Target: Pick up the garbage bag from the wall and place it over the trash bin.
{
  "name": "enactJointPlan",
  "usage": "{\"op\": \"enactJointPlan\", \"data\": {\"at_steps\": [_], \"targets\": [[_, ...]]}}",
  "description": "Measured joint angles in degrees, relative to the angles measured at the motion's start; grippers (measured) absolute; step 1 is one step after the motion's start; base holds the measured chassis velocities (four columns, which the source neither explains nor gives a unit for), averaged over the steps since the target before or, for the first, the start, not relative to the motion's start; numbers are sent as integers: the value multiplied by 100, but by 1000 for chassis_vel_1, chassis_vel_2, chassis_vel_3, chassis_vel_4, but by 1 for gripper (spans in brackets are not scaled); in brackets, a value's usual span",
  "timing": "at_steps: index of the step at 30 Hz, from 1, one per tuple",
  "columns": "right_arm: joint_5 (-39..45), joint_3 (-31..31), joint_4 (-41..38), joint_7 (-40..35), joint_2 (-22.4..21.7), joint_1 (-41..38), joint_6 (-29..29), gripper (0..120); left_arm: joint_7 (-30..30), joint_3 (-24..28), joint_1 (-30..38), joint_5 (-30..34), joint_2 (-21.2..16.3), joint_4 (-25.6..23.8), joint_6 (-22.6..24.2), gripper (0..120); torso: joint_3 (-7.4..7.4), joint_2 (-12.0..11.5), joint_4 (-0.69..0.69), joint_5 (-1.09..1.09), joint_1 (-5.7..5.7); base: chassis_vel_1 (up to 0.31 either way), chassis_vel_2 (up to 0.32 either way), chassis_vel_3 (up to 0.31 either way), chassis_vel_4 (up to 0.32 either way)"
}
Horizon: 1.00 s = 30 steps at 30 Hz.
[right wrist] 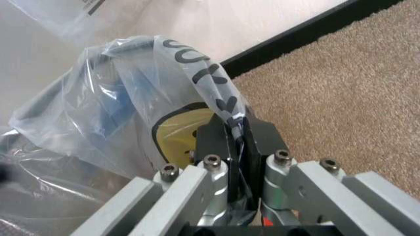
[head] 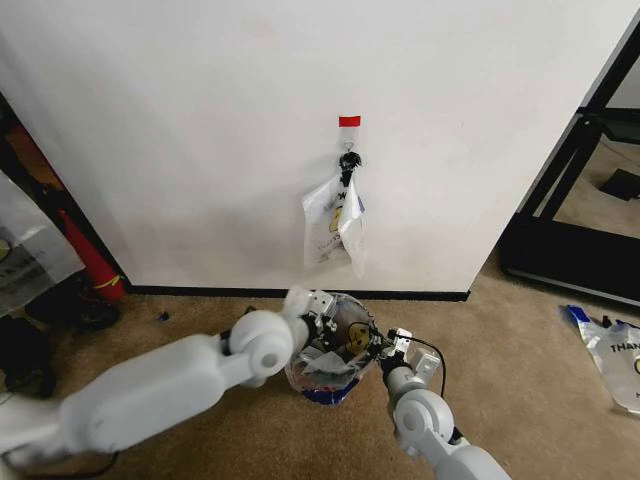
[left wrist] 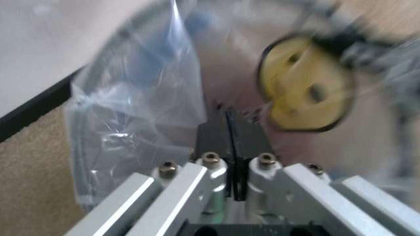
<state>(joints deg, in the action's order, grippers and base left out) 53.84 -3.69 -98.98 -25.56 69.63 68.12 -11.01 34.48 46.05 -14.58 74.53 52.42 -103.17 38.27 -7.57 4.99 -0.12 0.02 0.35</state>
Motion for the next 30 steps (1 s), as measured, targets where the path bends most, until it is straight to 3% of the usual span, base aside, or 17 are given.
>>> {"op": "enactJointPlan", "data": {"at_steps": [2, 6, 8, 14, 20, 26, 30], "targets": [[2, 0, 1, 0, 1, -6, 0, 1, -10, 50, 26, -19, 38, 77, 16, 0, 0, 0, 0, -1, 0, 0, 0, 0, 0], [8, 6, 10, -10, 47, -25, 19, 1, -53, 345, 111, -229, 616, 909, 108, 0, 0, 0, -1, -1, 0, 0, 0, 0, 0], [9, 9, 10, -9, 48, -27, 35, 1, -65, 374, 119, -262, 681, 997, 109, 0, 0, 0, -1, -1, 0, 0, 0, 0, 0], [23, 128, 23, -10, -48, -101, 76, 1, -191, 642, 194, -416, 1386, 1748, 121, 0, 0, -1, -2, 0, 0, 0, 0, 0, 0], [28, 180, 24, -13, -94, -121, 76, 1, -221, 746, 90, -532, 1494, 2138, 154, 0, 1, -1, -1, -3, 0, 0, 0, 0, 0], [37, 202, 27, -16, -102, -135, 76, 1, -328, 771, -18, -564, 1353, 2274, 192, 0, 1, -1, 1, -2, 0, 0, 0, 0, 0], [43, 254, 32, -38, -84, -159, 76, 1, -420, 793, -142, -550, 1579, 2613, 222, 0, 2, 0, -2, -2, -1, 0, 0, 0, 0]]}}
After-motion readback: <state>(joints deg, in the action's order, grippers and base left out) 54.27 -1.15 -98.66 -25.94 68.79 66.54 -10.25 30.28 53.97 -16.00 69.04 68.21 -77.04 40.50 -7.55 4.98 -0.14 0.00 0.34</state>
